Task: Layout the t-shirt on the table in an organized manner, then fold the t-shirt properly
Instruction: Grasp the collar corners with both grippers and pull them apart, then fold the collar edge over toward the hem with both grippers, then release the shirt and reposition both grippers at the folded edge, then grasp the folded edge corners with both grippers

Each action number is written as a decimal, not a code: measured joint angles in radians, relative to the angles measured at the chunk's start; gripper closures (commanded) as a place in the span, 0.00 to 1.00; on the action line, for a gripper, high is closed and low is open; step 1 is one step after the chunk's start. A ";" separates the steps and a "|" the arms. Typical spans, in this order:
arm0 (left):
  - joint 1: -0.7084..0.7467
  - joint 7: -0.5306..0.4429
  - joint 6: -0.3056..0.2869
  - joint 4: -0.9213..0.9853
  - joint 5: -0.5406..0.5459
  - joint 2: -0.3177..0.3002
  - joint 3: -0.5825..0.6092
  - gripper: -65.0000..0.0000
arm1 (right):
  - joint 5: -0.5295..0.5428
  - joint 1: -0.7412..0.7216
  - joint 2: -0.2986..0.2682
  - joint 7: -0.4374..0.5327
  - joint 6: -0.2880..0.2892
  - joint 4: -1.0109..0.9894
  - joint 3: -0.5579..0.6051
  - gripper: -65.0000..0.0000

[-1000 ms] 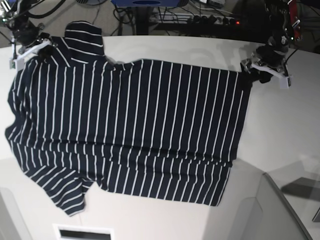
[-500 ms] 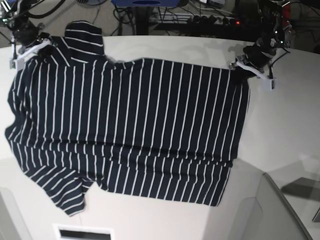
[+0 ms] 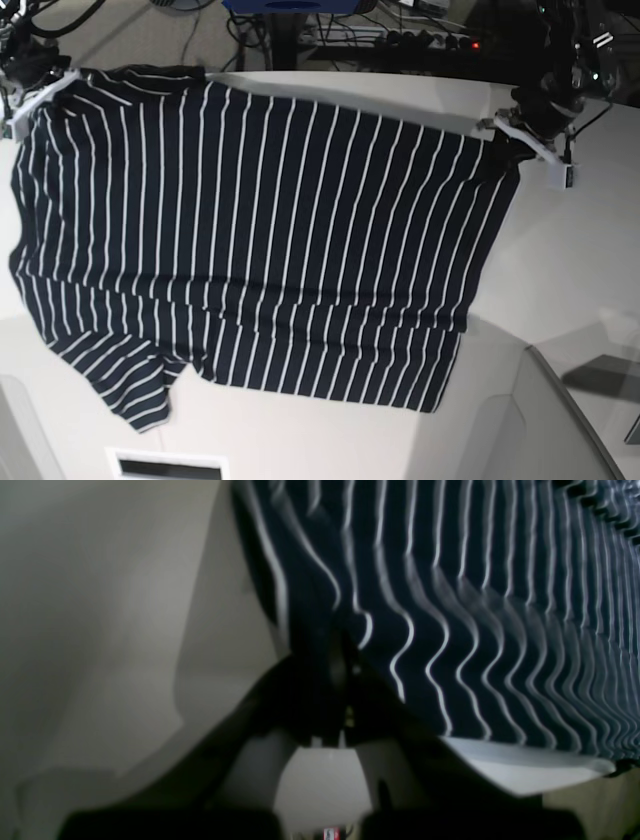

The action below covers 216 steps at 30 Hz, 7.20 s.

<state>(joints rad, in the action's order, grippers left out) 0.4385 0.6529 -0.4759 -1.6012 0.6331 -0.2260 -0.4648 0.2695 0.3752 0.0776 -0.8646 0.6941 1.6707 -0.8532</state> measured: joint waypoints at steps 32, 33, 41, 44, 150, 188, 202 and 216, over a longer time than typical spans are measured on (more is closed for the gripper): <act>0.320 0.024 -0.004 -0.317 0.011 0.054 -0.103 1.00 | -0.068 0.027 -0.059 0.006 0.006 0.018 -0.002 0.99; 0.329 0.026 -0.004 -0.322 0.011 0.054 -0.115 1.00 | -0.068 0.031 -0.060 0.002 0.006 0.018 -0.002 0.99; 0.311 0.033 -0.008 -0.321 0.011 0.055 -0.127 1.00 | -0.068 0.009 -0.062 -0.017 0.007 0.018 0.005 0.99; 0.264 0.051 -0.006 -0.321 0.002 0.054 -0.095 1.00 | -0.068 -0.030 -0.086 -0.076 0.011 0.017 0.007 0.99; -0.220 0.118 -0.217 0.014 -0.352 0.060 -0.317 0.10 | -0.341 -0.370 -0.076 -0.145 0.006 -0.056 0.227 0.99; -0.200 0.118 -0.217 0.014 -0.364 0.057 -0.317 0.10 | -0.384 -0.796 -0.207 0.398 -0.111 -0.677 0.408 0.81; -0.111 0.114 -0.217 0.013 -0.352 0.010 -0.229 0.10 | -0.371 -0.545 -0.087 0.285 -0.173 -0.277 0.122 0.15; -0.054 0.000 -0.213 0.159 -0.129 0.073 -0.225 0.10 | 0.288 -0.237 -0.014 0.164 -0.174 -0.348 -0.216 0.15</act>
<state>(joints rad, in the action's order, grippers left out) 0.3843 0.6533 -0.6888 -1.4418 0.5045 -0.1528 -0.6903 0.5579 0.1379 0.0631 -0.7002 0.5201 1.3231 -1.0691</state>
